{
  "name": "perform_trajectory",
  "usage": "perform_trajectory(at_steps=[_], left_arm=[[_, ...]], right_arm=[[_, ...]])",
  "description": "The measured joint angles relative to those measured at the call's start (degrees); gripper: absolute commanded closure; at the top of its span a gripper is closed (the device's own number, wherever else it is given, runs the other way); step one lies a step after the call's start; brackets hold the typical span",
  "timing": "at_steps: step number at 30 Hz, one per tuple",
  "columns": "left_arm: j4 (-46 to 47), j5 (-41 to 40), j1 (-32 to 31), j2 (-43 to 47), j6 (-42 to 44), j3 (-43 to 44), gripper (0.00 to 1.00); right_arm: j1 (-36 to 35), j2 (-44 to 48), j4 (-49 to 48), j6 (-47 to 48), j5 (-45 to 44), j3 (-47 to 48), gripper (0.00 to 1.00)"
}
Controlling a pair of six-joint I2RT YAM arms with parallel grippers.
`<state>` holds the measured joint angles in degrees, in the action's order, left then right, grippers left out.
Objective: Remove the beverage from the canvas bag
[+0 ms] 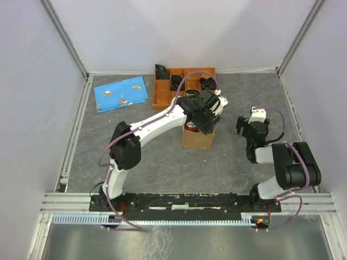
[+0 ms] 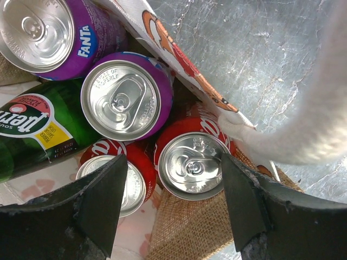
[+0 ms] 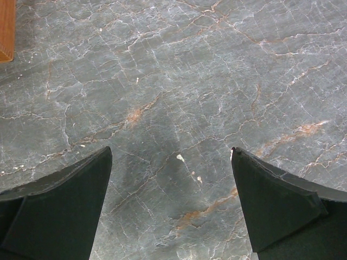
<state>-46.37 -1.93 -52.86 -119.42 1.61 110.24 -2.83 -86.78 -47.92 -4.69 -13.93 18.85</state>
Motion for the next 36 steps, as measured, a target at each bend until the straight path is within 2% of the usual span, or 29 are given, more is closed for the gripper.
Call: perform_trajectory(at_steps=[9,14,32,36], left_arm=[[0.2,-1.3,-1.0,0.0,0.0,0.0,0.26],[0.3,-1.0,-1.1,0.0,0.0,-0.1,0.31],[3.7,1.7,-1.4,0.0,0.0,-1.9,0.31],[3.6,1.5,-1.4,0.0,0.0,-1.9,0.28]], right_arm=[[0.0,0.0,0.0,0.0,0.0,0.0,0.01],[0.0,0.0,0.0,0.0,0.0,0.0,0.01],[0.0,0.0,0.0,0.0,0.0,0.0,0.01],[0.0,0.0,0.0,0.0,0.0,0.0,0.01]])
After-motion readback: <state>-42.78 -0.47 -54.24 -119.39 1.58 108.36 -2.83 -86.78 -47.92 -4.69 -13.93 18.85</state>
